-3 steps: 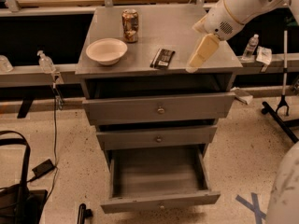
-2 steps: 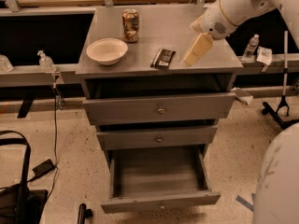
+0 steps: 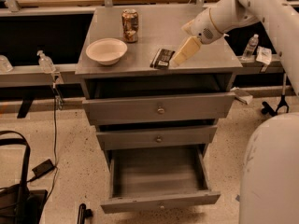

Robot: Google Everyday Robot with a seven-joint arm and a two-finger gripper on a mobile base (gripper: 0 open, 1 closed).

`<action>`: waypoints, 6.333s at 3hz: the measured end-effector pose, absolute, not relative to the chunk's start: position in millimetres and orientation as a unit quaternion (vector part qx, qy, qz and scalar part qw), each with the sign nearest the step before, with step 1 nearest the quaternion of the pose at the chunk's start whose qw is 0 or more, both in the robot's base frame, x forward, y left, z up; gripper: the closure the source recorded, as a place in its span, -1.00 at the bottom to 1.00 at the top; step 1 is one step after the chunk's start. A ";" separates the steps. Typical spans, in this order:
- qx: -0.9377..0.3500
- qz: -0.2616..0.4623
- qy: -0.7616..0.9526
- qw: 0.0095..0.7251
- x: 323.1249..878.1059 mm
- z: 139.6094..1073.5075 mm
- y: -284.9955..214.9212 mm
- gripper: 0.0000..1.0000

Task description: Place rxbar chocolate into bottom drawer

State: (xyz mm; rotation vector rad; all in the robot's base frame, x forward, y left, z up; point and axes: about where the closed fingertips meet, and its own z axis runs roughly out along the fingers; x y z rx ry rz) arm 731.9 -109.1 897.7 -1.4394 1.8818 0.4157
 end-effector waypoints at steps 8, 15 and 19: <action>-0.571 0.312 0.632 0.421 755.5 836.5 -46.5 0.20; -0.537 0.409 0.495 0.547 573.4 704.0 -49.8 1.00; -0.550 0.311 0.512 0.582 542.9 635.8 -88.9 1.00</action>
Offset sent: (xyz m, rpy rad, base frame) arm 0.0240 0.0168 -0.0276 0.0913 -0.0225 -0.0204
